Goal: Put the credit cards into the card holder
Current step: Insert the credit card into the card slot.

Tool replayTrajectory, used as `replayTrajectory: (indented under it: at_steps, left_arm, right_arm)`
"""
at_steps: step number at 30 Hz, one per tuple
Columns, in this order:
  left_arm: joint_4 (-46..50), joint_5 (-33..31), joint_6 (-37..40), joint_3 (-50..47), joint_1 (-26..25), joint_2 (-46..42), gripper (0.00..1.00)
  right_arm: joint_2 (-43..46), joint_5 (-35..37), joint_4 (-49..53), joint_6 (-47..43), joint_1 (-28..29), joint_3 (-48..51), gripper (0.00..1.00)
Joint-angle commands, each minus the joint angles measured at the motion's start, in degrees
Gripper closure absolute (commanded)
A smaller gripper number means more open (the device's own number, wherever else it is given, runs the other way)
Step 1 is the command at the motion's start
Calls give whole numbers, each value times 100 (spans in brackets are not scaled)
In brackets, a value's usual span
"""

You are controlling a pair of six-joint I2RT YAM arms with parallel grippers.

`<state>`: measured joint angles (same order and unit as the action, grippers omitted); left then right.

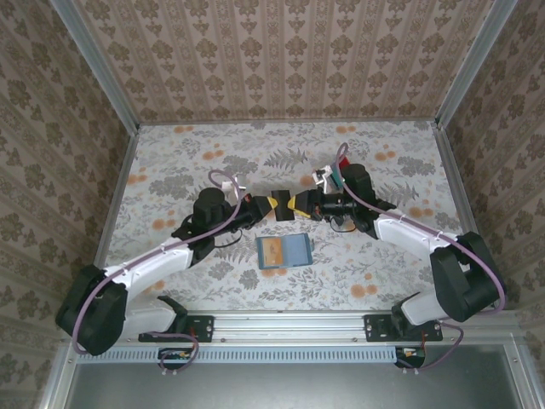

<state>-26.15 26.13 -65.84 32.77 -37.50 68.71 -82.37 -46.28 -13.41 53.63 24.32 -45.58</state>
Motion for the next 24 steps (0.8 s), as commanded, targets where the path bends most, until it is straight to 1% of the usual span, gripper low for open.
replayTrajectory:
  at_steps: [1,2,3,4,6,8,11,14,16,19,24]
  left_arm:
    - [1755,-500,605,274,-78,-217,100]
    - [2587,-812,882,457,-133,-188,100]
    - [3045,-1012,1053,560,-189,-139,100]
    - [3209,-1058,1152,585,-227,-91,100]
    - [2931,-980,1056,422,-304,-2,100]
    - [2461,-950,887,212,-434,116,100]
    - [2248,-1073,779,117,-674,280,100]
    - [2129,-1290,753,46,-893,429,100]
    - [2111,-1389,746,19,-958,549,100]
    - [2197,-1614,786,-24,-1031,623,100]
    - [1783,-1512,769,-191,-1028,770,100]
  right_arm:
    - [-55,799,1721,-733,51,-395,65]
    - [-129,1068,2210,-947,62,-514,65]
    - [-213,1243,2554,-1080,80,-591,66]
    - [-306,1283,2748,-1192,118,-642,68]
    - [-374,1241,2773,-1266,262,-607,69]
    - [-419,1506,2882,-1307,429,-557,70]
    - [-626,1840,3204,-1445,551,-603,73]
    - [-859,1813,3229,-1500,613,-594,78]
    - [-1020,1929,3440,-1558,636,-651,79]
    - [-1178,2405,3723,-1705,636,-680,81]
    - [-1381,2717,3759,-1831,627,-620,82]
